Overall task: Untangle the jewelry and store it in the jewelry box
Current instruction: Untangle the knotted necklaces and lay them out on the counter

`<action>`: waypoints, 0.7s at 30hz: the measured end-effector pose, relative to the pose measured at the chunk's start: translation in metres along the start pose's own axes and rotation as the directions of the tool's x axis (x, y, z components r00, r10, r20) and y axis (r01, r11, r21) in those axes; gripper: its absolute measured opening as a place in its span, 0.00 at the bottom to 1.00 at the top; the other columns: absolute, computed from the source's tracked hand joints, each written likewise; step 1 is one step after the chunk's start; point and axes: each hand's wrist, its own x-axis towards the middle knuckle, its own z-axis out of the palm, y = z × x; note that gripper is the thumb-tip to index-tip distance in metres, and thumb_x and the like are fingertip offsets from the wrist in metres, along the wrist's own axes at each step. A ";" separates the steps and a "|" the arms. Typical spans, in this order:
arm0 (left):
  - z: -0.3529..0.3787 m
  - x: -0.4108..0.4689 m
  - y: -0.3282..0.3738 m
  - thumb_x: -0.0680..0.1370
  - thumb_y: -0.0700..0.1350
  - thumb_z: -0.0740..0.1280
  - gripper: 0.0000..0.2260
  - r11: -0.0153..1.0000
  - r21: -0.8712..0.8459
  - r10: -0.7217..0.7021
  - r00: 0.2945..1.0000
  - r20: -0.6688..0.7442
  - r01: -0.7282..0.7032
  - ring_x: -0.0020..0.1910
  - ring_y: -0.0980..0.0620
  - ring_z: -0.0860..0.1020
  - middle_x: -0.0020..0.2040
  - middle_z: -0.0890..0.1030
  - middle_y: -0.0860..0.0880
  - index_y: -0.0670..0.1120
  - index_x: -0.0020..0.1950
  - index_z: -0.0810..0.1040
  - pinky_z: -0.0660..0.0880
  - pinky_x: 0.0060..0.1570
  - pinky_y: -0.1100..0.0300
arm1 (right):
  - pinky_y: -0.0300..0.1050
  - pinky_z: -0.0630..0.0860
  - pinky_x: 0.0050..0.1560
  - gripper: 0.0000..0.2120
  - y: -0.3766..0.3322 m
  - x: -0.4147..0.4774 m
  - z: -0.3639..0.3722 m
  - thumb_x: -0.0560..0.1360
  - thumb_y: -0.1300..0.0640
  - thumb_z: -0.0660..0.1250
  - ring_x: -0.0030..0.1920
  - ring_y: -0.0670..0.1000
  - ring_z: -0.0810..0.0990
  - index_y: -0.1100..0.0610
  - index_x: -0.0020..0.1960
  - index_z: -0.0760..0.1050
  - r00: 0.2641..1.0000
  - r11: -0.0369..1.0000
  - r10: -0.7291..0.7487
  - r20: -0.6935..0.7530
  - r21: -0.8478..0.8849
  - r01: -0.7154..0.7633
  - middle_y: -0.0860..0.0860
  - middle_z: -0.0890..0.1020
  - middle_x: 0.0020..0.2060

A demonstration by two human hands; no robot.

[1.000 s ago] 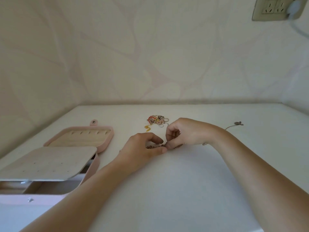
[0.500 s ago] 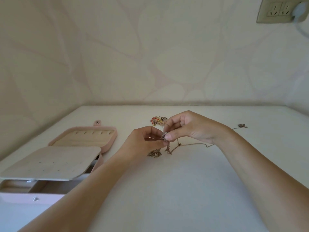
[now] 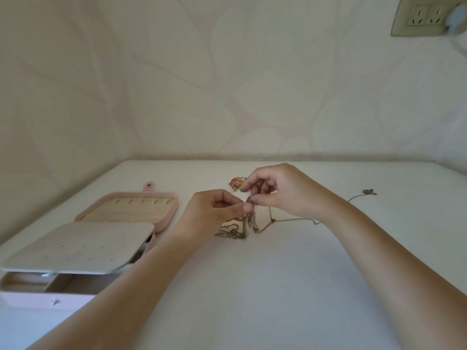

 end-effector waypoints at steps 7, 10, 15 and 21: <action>0.001 0.001 0.003 0.73 0.37 0.70 0.02 0.997 -0.082 -0.014 1.000 0.011 0.015 0.29 0.57 0.76 0.31 0.79 0.51 0.41 0.45 0.80 0.77 0.38 0.68 | 0.33 0.70 0.39 0.06 -0.002 0.002 0.005 0.72 0.63 0.70 0.38 0.44 0.74 0.53 0.42 0.82 0.963 0.957 -0.171 -0.209 -0.269 0.111 0.45 0.77 0.36; -0.001 0.001 0.005 0.74 0.36 0.69 0.02 0.999 -0.053 0.010 1.000 0.014 -0.009 0.31 0.55 0.72 0.32 0.75 0.50 0.42 0.43 0.80 0.75 0.40 0.67 | 0.35 0.72 0.43 0.05 -0.005 0.003 0.008 0.72 0.63 0.69 0.38 0.44 0.76 0.55 0.40 0.79 0.941 0.985 -0.157 -0.300 -0.113 0.129 0.47 0.79 0.38; -0.003 0.000 0.004 0.74 0.34 0.67 0.06 1.000 -0.021 0.020 1.000 -0.011 -0.020 0.37 0.51 0.75 0.34 0.80 0.49 0.43 0.41 0.80 0.73 0.51 0.57 | 0.45 0.76 0.54 0.07 -0.006 0.009 0.019 0.75 0.60 0.65 0.40 0.47 0.79 0.60 0.39 0.77 0.986 0.918 0.129 -0.108 0.389 -0.078 0.49 0.79 0.35; -0.006 -0.001 0.004 0.70 0.43 0.69 0.07 0.985 -0.173 -0.005 0.994 0.108 0.024 0.53 0.50 0.80 0.48 0.84 0.46 0.43 0.47 0.79 0.73 0.59 0.55 | 0.43 0.77 0.52 0.13 0.000 0.009 0.015 0.76 0.54 0.67 0.44 0.52 0.83 0.66 0.47 0.79 0.993 0.899 0.118 -0.032 0.428 -0.093 0.58 0.84 0.44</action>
